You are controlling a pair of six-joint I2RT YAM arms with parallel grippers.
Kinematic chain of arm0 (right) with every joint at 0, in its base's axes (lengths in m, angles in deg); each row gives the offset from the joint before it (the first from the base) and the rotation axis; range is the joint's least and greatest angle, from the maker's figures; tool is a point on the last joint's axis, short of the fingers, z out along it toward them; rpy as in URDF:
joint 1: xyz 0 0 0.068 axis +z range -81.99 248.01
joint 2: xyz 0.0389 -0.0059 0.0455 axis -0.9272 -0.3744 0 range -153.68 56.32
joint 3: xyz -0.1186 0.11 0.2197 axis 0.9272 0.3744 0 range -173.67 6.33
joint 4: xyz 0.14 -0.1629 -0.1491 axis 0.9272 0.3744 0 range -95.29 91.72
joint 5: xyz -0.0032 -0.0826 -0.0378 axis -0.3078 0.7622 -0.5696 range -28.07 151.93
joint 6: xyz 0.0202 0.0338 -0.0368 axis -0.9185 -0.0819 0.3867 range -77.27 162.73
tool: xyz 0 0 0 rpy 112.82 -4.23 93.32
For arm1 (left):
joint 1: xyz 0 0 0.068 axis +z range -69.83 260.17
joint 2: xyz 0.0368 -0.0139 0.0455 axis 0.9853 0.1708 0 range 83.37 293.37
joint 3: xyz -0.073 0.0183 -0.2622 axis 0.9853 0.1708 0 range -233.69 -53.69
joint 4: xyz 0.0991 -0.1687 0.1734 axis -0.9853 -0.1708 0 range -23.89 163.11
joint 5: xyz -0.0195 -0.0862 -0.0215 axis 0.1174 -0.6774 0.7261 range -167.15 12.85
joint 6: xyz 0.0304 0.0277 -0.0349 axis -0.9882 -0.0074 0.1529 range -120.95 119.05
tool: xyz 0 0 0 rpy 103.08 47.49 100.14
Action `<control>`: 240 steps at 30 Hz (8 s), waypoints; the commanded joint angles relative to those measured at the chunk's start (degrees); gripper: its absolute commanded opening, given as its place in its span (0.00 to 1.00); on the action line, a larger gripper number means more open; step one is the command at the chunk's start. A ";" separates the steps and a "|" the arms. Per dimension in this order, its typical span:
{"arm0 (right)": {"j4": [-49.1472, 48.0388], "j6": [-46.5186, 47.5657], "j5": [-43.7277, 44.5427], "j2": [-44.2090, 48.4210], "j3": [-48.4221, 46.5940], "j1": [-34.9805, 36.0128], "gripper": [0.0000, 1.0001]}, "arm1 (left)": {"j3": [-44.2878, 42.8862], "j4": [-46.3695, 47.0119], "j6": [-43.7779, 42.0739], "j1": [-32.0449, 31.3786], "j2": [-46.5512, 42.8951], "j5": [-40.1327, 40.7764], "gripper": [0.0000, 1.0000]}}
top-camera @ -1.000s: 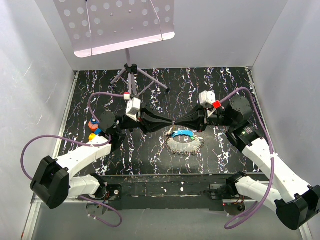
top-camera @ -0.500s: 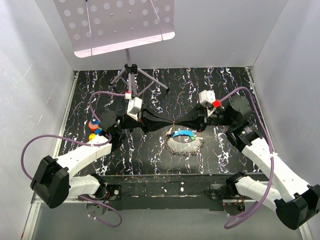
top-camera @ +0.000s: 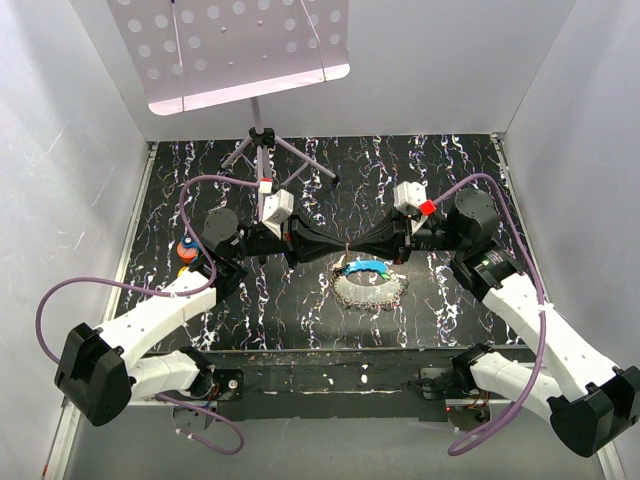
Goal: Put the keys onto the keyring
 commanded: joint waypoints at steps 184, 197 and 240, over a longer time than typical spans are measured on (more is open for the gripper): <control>39.69 18.47 -12.68 2.22 7.07 -51.02 0.01 | -32.73 -65.19 21.96 -26.60 40.55 63.39 0.25; 39.78 18.74 -12.68 2.31 7.16 -51.02 0.01 | -10.42 -44.53 31.34 -25.99 17.80 70.25 0.51; 39.51 18.74 -12.59 1.78 7.34 -51.11 0.01 | -10.66 -49.01 31.89 -28.27 27.37 65.76 0.29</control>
